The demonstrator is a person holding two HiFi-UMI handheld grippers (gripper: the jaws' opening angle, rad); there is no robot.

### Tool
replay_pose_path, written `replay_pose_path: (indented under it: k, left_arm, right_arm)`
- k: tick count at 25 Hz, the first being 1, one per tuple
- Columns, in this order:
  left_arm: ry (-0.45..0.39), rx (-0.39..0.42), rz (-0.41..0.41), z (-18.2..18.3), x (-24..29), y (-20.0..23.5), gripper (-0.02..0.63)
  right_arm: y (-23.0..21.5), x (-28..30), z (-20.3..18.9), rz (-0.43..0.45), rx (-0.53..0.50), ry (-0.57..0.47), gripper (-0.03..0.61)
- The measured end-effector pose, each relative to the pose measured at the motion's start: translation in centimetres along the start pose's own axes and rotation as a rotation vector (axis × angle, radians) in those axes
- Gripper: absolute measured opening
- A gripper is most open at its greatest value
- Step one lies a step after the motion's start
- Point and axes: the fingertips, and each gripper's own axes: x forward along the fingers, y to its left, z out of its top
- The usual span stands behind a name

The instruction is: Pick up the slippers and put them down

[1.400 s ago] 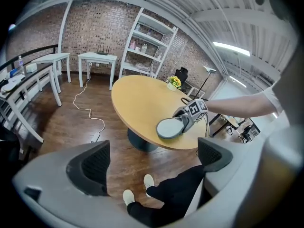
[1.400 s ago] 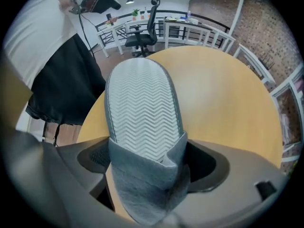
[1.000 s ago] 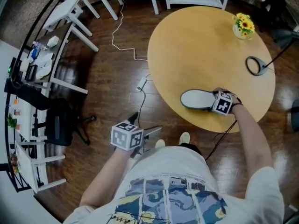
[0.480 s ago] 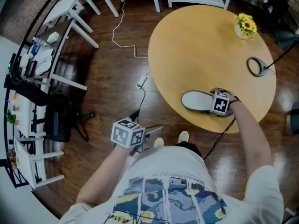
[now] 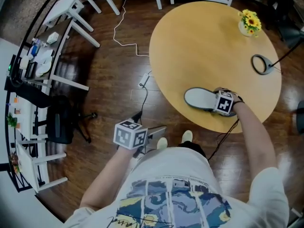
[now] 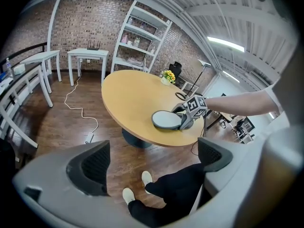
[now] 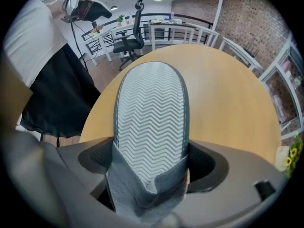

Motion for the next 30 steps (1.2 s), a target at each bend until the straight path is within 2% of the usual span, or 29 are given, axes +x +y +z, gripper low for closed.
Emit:
replay_pose_path:
  k: [8, 11, 14, 18, 23, 27, 30]
  left_arm:
    - [0.001, 0.075, -0.061, -0.2, -0.7, 0.1, 0.575]
    - [0.017, 0.151, -0.101, -0.4, -1.1, -0.2, 0.575]
    - [0.029, 0.229, -0.164, -0.5, -0.7, -1.7, 0.575]
    - [0.062, 0.355, -0.289, -1.2, 0.7, -4.7, 0.575]
    - [0.138, 0.591, -0.38, -3.6, 3.2, -10.2, 0.575]
    - [0.193, 0.692, -0.479, -5.3, 4.6, -16.3, 0.575]
    - [0.233, 0.75, -0.516, -6.4, 6.4, -20.5, 0.575]
  right_arm:
    - [-0.2, -4.4, -2.0, -0.154, 0.262, -0.081, 0.482]
    - [1.1, -6.9, -3.9, -0.214, 0.335, -0.062, 0.482]
    - [3.6, -9.5, -7.5, -0.278, 0.435, -0.03, 0.482]
    - [9.4, -13.0, -13.0, -0.381, 0.628, 0.001, 0.48]
    - [18.9, -15.8, -19.8, -0.442, 0.839, 0.023, 0.48]
    - [26.9, -16.4, -26.1, -0.459, 1.006, 0.052, 0.48]
    - [30.7, -16.1, -31.3, -0.484, 1.139, 0.035, 0.48]
